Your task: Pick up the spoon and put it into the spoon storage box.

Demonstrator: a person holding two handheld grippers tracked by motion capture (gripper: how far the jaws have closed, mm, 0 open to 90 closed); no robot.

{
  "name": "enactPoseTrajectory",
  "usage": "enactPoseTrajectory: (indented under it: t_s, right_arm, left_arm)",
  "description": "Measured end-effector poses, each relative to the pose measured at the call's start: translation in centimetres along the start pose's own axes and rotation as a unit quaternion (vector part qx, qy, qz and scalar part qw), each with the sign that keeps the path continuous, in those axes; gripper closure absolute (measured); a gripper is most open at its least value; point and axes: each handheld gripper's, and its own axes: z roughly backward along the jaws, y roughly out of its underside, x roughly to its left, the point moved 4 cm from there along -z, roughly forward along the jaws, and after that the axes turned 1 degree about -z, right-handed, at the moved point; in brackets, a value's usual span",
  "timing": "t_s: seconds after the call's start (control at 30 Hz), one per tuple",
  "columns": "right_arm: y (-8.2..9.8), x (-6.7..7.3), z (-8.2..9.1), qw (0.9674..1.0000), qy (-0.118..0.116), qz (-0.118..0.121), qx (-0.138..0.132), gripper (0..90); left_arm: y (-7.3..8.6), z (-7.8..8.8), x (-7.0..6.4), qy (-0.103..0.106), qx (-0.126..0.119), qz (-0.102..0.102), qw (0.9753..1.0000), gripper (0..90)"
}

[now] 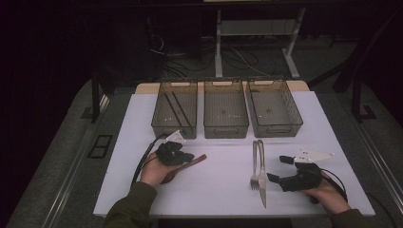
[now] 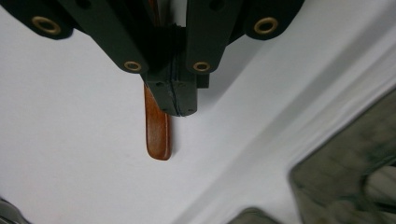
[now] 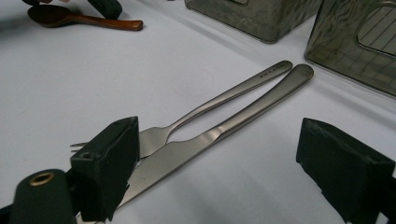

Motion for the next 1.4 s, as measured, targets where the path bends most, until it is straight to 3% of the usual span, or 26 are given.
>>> enactPoseTrajectory:
  t_s: [0.47,0.57,0.7,0.77,0.87,1.1,1.4]
  right_arm:
    - [0.1,-0.1,-0.1,1.0000,0.001,0.000,0.005,13.3]
    - [0.1,0.0,-0.1,1.0000,0.001,0.000,0.005,13.3]
    - [0.1,-0.1,-0.1,1.0000,0.001,0.002,0.005,13.3]
    - [0.1,-0.1,0.0,1.0000,0.001,0.003,0.004,13.3]
    - [0.1,-0.1,0.0,1.0000,0.001,0.005,0.004,13.3]
    - [0.1,-0.1,0.0,1.0000,0.000,0.005,0.003,13.3]
    - [0.1,-0.1,0.0,1.0000,0.002,0.007,0.005,13.3]
  left_arm:
    - [-0.4,-0.1,-1.9,0.042,0.027,-0.032,0.9982,88.9]
    - [-0.4,-0.1,-1.9,0.042,0.028,-0.037,0.9980,88.8]
    - [-0.5,0.5,-1.7,0.034,0.009,-0.026,0.9991,87.4]
    - [-0.6,1.1,-1.7,0.036,-0.007,-0.015,0.9992,84.7]
    - [-0.5,2.4,-1.6,0.022,-0.027,-0.014,0.9993,78.1]
    - [0.7,5.2,-1.7,0.003,-0.081,0.009,0.9967,65.2]
    - [4.0,6.7,-1.5,-0.008,-0.081,0.033,0.9961,50.2]
